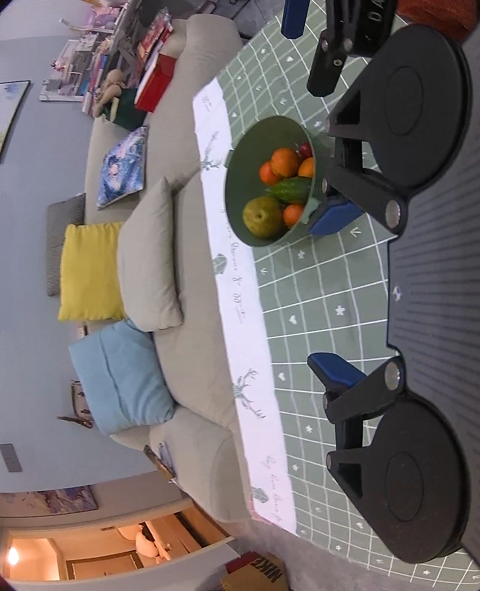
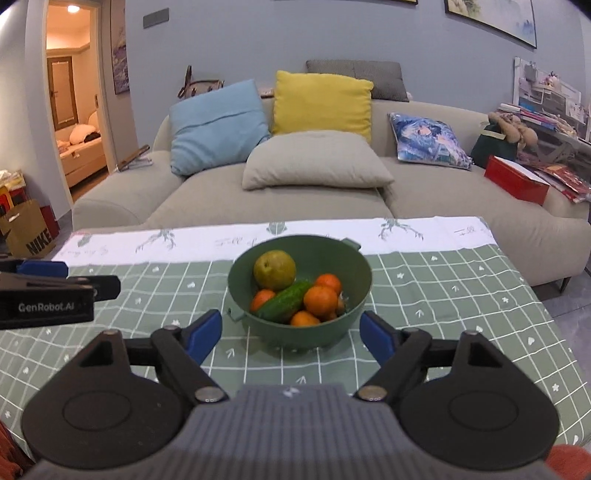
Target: Organize fruits
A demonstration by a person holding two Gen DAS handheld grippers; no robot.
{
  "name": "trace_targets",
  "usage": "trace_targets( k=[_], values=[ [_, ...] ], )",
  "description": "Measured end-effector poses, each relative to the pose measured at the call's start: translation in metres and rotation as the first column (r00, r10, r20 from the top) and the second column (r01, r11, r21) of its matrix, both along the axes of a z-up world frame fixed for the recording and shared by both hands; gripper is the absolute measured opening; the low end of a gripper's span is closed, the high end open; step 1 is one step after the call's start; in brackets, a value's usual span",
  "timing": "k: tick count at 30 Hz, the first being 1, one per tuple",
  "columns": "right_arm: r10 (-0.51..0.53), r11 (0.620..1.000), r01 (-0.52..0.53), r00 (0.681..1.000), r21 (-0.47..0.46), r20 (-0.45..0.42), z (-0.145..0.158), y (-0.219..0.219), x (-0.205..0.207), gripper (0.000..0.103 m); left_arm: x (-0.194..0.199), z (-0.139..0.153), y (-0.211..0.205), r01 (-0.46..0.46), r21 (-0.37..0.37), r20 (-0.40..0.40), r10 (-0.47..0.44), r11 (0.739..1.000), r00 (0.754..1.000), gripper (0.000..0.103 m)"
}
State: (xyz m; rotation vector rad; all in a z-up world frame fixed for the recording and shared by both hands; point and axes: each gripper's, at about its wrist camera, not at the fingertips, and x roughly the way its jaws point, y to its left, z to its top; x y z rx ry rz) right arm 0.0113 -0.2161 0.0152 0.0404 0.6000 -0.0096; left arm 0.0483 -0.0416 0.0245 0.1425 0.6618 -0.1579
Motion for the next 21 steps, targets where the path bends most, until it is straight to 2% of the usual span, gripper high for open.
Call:
trace_targets(
  k=[10, 21],
  values=[
    [0.015, 1.0, -0.016, 0.999, -0.027, -0.028, -0.025, 0.003, 0.009, 0.078, 0.007, -0.034, -0.009, 0.018, 0.034, -0.085, -0.015, 0.999, 0.996, 0.086],
    [0.02, 0.999, -0.021, 0.999, -0.026, -0.044, -0.029, 0.004, 0.008, 0.078, 0.003, -0.039, -0.004, 0.014, 0.038, -0.124, -0.009, 0.999, 0.992, 0.086]
  ],
)
